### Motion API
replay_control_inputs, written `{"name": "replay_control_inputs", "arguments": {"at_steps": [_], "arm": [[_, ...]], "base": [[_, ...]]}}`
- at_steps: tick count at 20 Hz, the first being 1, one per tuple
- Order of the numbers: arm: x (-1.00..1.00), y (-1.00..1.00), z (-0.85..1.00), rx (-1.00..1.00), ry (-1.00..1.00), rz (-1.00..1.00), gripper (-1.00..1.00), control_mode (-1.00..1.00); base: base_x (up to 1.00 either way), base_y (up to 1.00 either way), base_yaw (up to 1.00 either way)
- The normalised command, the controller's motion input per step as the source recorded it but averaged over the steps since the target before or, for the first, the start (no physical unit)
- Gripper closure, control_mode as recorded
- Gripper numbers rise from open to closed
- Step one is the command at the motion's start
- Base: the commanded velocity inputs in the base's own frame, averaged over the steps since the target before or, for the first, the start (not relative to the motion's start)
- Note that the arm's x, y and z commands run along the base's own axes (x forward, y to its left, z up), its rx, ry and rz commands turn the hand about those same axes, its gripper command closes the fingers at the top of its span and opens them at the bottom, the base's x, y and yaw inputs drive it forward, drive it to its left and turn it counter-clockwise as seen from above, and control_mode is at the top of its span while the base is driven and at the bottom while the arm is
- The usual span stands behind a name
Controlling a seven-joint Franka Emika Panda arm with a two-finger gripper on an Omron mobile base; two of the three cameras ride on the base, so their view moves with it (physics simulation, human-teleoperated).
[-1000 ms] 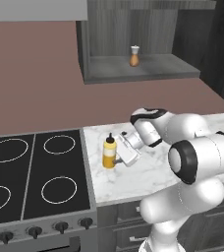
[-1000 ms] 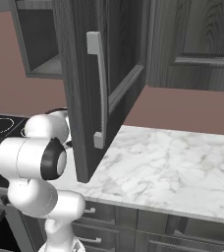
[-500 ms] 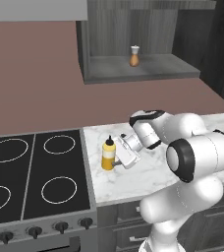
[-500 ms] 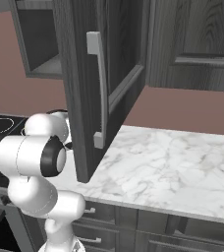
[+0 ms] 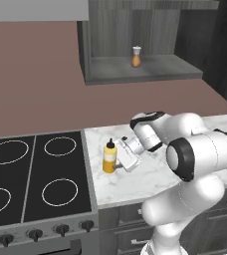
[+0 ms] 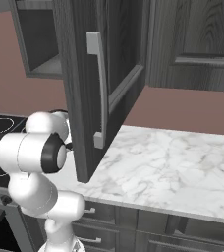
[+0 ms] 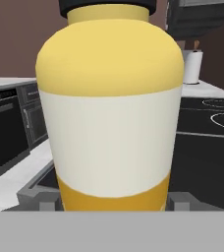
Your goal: Take 2 condiments from the cabinet and move them on the counter near the stove.Make sure the condiments are lined up with each other, next to each other.
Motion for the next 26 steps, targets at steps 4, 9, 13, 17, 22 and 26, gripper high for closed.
{"name": "replay_control_inputs", "arguments": {"at_steps": [4,9,13,17,22,26], "arm": [[0.03,0.0,-0.07,0.0,0.0,0.0,1.0,-1.0],[0.03,0.01,-0.1,0.0,0.0,0.0,1.0,-1.0],[0.04,0.04,-0.12,0.0,0.0,0.0,1.0,-1.0],[0.04,0.03,-0.09,0.0,0.0,0.0,1.0,-1.0],[0.03,0.01,-0.04,0.0,0.0,0.0,1.0,-1.0],[0.01,0.0,-0.01,0.0,0.0,0.0,1.0,-1.0]], "base": [[0.0,0.0,0.0],[0.0,0.0,0.0],[0.0,0.0,0.0],[0.0,0.0,0.0],[0.0,0.0,0.0],[0.0,0.0,0.0]]}}
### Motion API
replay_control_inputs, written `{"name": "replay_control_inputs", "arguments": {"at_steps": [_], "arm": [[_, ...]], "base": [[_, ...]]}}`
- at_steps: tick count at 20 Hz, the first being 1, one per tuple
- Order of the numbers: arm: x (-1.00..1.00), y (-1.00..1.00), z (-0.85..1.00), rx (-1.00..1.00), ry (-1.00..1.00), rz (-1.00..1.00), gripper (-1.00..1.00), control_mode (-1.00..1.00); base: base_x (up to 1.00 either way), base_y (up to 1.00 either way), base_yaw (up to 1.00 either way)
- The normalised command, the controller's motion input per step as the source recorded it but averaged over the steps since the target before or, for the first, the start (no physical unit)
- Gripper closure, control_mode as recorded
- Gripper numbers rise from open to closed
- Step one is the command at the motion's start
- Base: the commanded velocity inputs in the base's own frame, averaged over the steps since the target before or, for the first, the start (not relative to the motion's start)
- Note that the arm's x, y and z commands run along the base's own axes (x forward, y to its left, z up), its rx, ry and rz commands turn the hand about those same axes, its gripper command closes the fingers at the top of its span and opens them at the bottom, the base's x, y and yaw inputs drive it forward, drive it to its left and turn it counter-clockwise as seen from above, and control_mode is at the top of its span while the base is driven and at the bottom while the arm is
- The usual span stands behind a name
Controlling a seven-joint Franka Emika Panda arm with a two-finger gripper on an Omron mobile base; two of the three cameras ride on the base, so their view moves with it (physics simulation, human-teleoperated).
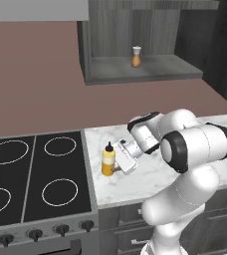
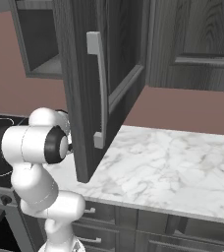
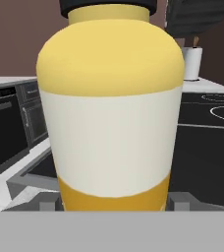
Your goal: Take 2 condiments from the cabinet and move them on the counter near the stove.Make sure the condiments are lined up with each other, next to each other.
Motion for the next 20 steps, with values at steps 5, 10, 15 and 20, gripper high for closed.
{"name": "replay_control_inputs", "arguments": {"at_steps": [5,10,15,20], "arm": [[0.0,0.04,0.0,0.0,0.0,0.0,-1.0,-1.0],[0.0,0.13,0.0,0.0,0.0,0.0,-1.0,-1.0],[0.0,0.05,-0.02,0.0,0.0,0.0,-1.0,-1.0],[0.0,0.0,0.0,0.0,0.0,0.0,-1.0,-1.0]], "base": [[0.0,0.0,0.0],[0.0,0.0,0.0],[0.0,0.0,0.0],[0.0,0.0,0.0]]}}
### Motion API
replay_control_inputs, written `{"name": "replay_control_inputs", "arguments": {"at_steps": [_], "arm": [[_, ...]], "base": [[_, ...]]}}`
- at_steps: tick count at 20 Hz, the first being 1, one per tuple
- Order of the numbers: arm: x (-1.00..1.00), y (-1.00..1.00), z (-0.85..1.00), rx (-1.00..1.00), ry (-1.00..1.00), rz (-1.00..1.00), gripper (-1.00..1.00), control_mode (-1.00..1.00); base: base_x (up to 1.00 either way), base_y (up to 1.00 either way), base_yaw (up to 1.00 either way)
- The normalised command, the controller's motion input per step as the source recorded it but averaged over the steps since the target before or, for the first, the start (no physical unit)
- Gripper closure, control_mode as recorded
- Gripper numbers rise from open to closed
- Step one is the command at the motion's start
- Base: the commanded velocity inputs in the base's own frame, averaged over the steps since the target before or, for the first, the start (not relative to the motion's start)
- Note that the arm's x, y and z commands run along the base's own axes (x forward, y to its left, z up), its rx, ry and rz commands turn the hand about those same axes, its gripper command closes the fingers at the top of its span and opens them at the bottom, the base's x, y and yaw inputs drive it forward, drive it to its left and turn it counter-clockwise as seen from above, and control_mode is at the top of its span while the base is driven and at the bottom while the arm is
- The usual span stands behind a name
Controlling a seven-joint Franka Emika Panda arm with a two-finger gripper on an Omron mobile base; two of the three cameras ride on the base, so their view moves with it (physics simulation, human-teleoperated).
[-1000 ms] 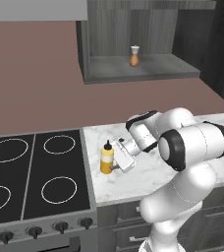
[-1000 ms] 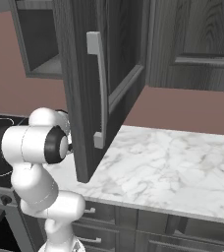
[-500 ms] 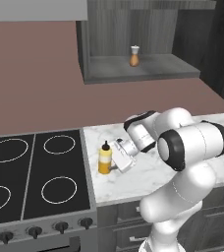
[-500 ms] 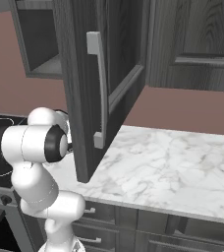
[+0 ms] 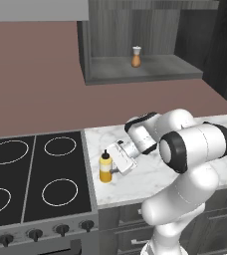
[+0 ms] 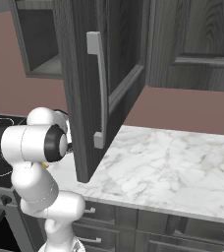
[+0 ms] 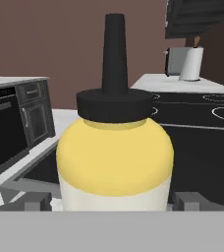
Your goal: Take 2 condiments from the cabinet and move them on the counter near the stove.Make sure the condiments are lined up with each other, next to each other.
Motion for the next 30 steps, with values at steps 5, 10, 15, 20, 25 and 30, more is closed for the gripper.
{"name": "replay_control_inputs", "arguments": {"at_steps": [5,10,15,20,25,30], "arm": [[-0.02,0.0,0.05,0.0,0.0,0.0,-1.0,-1.0],[-0.16,-0.09,0.35,0.0,0.0,0.0,-1.0,-1.0],[-0.04,-0.27,0.47,0.0,0.01,0.0,-1.0,-1.0],[-0.07,-0.24,0.4,0.0,0.02,-0.04,-1.0,-1.0],[-0.01,-0.17,0.24,0.0,0.01,-0.18,-1.0,-1.0],[0.0,-0.15,0.12,0.0,0.0,-0.29,-1.0,-1.0]], "base": [[0.0,0.0,0.0],[0.0,0.0,0.0],[0.0,0.0,0.0],[0.0,0.0,0.0],[0.0,0.0,0.0],[0.0,0.0,0.0]]}}
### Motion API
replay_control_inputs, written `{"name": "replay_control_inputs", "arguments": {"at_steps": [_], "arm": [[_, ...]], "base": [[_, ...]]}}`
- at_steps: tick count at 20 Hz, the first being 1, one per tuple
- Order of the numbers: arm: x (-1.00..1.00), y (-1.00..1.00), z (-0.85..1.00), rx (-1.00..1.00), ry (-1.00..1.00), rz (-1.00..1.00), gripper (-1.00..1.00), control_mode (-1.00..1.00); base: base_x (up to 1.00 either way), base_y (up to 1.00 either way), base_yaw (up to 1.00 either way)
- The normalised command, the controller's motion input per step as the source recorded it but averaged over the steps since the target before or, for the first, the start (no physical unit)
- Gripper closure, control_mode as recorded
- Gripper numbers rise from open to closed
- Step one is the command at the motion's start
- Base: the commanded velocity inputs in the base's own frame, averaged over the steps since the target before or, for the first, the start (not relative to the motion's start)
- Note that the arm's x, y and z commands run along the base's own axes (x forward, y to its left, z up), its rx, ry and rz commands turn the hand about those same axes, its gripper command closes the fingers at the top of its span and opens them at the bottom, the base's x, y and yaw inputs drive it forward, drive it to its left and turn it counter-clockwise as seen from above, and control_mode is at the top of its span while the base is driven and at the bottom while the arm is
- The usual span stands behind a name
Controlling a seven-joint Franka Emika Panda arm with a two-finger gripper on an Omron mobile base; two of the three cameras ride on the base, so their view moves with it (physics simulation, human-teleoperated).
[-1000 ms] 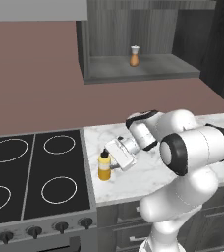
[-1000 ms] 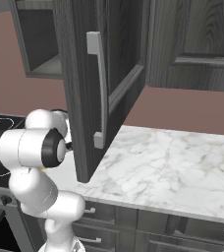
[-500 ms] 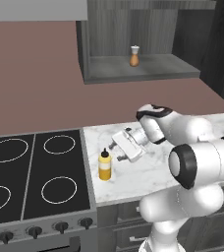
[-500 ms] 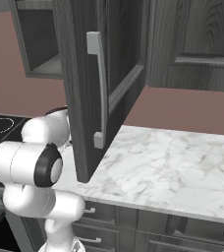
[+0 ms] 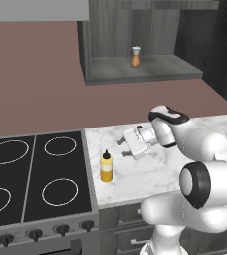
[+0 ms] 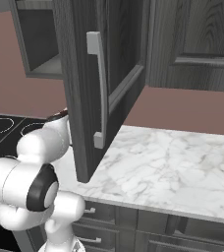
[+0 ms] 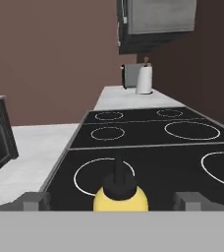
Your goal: Take 2 condiments from the cabinet and move them on the counter near the stove.Make sure the condiments are lined up with each other, next to each other.
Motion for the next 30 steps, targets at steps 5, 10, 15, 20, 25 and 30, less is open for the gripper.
{"name": "replay_control_inputs", "arguments": {"at_steps": [5,10,15,20,25,30], "arm": [[-0.03,-0.03,0.15,0.0,0.0,-0.36,-1.0,-1.0],[-0.01,0.0,0.58,-0.1,0.01,-0.21,-1.0,-1.0],[0.0,-0.03,0.6,-0.24,0.17,-0.15,-1.0,-1.0],[-0.04,-0.03,0.27,-0.32,0.15,-0.29,-1.0,-1.0],[-0.23,-0.1,0.54,-0.16,0.04,-0.33,-1.0,-1.0],[-0.26,-0.12,0.7,-0.01,0.0,-0.25,-1.0,-1.0]], "base": [[0.0,0.0,0.0],[0.0,0.0,0.0],[0.0,0.0,0.0],[0.0,0.0,0.0],[0.0,0.0,0.0],[0.0,0.0,0.0]]}}
